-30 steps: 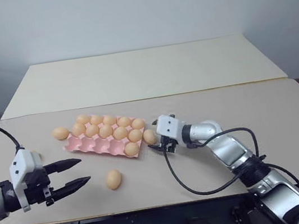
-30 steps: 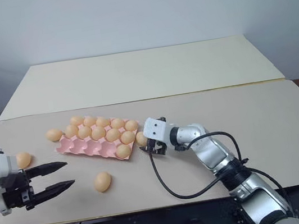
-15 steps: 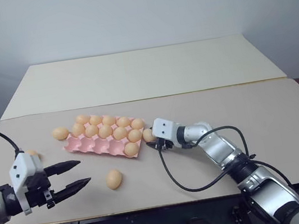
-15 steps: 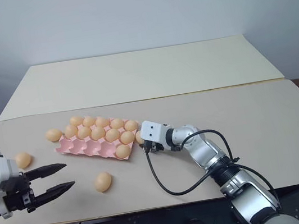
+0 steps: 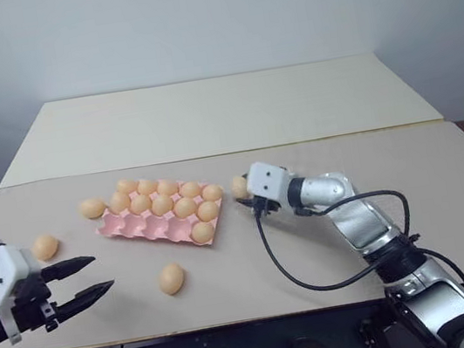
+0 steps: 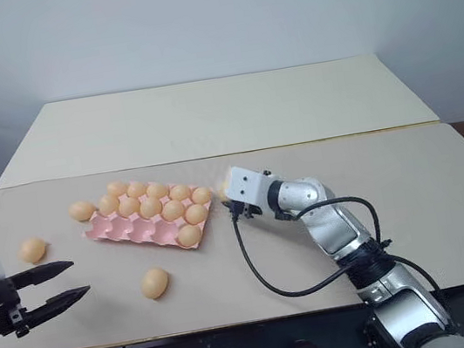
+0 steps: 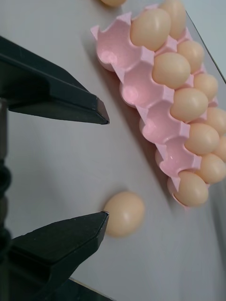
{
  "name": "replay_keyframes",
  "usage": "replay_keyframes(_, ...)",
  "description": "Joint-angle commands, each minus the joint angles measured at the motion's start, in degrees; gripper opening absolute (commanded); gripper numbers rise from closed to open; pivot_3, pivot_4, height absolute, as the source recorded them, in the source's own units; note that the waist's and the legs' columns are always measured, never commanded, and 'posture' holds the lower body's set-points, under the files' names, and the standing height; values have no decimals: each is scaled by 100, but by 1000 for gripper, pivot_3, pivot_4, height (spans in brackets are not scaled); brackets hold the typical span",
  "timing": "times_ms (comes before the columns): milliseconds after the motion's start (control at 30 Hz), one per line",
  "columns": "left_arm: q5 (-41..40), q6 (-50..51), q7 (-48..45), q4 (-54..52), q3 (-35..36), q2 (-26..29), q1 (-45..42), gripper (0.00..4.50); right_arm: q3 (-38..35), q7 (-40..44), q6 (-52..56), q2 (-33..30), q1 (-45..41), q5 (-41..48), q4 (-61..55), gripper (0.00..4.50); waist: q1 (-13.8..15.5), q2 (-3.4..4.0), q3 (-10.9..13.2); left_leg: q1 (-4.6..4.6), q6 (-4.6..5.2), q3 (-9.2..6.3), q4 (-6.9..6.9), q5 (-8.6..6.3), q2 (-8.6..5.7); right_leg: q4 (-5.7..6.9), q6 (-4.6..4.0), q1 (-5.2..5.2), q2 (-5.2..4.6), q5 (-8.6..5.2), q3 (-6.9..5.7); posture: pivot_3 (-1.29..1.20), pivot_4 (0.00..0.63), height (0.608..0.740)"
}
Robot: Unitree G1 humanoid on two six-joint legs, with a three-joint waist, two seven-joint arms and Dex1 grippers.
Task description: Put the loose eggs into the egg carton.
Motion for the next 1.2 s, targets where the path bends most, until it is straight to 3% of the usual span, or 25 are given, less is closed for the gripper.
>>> replay_keyframes(33,-2,-101,-59,23,253,69,29,3218,44,109,302,348,-358,223,-531,2212,-15,0,0,0,0,0,0,0,0,0,0,-1,0,0,0,0,150,740)
replay_keyframes(300,-8,-73,12,-109,332,-71,192,3218,506,-2,310,1306,-578,232,-85,2212,-70,-2,-1,-2,0,-2,-1,0,1,1,0,-2,-2,0,-1,0,150,740)
replay_keyframes(500,-47,-12,31,-227,469,-116,369,3218,1028,-464,-443,1581,-420,-266,547,2212,-80,-4,-2,-1,-1,-3,-2,0,0,1,-1,-2,-5,0,-5,0,150,740)
replay_keyframes(900,-82,20,65,-297,471,-107,345,3218,937,-643,-555,1943,-553,-194,749,2212,-88,-4,-2,0,-2,-5,-5,0,0,2,-1,-4,-5,1,-5,0,150,740)
replay_keyframes(1133,-88,3,63,-262,437,-95,281,3218,1046,-617,-687,1946,-509,-266,845,4443,-91,-5,-2,0,-2,-5,-7,-1,0,1,-1,-5,-5,1,-4,0,150,740)
replay_keyframes(1200,-70,-6,66,-257,415,-94,263,3218,1078,-630,-737,1936,-486,-310,866,4480,-92,-5,-2,0,-2,-5,-7,-1,0,1,-1,-4,-5,1,-4,0,150,740)
